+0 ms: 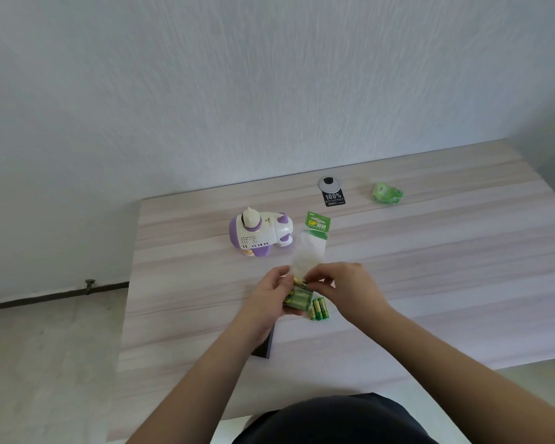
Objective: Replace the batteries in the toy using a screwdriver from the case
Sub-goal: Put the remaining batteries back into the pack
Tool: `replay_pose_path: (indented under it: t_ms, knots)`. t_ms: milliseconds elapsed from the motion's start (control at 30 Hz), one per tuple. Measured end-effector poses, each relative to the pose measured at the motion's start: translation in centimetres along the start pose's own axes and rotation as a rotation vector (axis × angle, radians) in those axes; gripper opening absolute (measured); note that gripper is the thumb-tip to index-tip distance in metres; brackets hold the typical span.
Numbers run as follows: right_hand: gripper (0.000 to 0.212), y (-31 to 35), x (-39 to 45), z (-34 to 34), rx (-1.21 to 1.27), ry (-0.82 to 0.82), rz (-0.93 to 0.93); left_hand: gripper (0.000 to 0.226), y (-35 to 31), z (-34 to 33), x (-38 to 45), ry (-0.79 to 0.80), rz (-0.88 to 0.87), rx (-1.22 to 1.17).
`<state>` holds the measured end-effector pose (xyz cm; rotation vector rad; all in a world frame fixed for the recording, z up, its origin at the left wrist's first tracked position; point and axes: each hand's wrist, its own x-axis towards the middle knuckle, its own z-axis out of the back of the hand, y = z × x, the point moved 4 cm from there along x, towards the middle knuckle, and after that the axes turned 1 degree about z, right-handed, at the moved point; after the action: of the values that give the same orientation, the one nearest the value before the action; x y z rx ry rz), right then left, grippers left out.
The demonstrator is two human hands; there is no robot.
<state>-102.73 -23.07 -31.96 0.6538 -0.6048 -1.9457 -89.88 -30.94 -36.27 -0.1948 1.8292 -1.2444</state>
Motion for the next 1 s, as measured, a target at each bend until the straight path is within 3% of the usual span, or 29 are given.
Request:
replay_pose_path:
  t_ms: [200,467,633,767,1000]
  knots:
    - [0.018,-0.1,-0.1,-0.8,-0.043,0.038,0.109,0.019,-0.3,-0.2,0.1,0.008,-0.044,0.069]
    - [0.022,-0.3,-0.2,-0.9,-0.031,0.092,0.099,0.018,0.4,-0.2,-0.1,-0.051,-0.062,0.108]
    - [0.017,-0.3,-0.5,0.1,-0.020,-0.078,0.146,0.024,0.4,0.3,-0.1,-0.092,-0.065,0.085]
    - [0.020,-0.5,-0.7,-0.3,-0.168,-0.035,0.218,0.024,0.1,0.4,-0.3,-0.087,-0.074,0.078]
    - [0.017,-0.5,-0.9,-0.6,-0.172,-0.158,0.314,0.023,0.3,-0.1,-0.5,-0.068,-0.020,0.034]
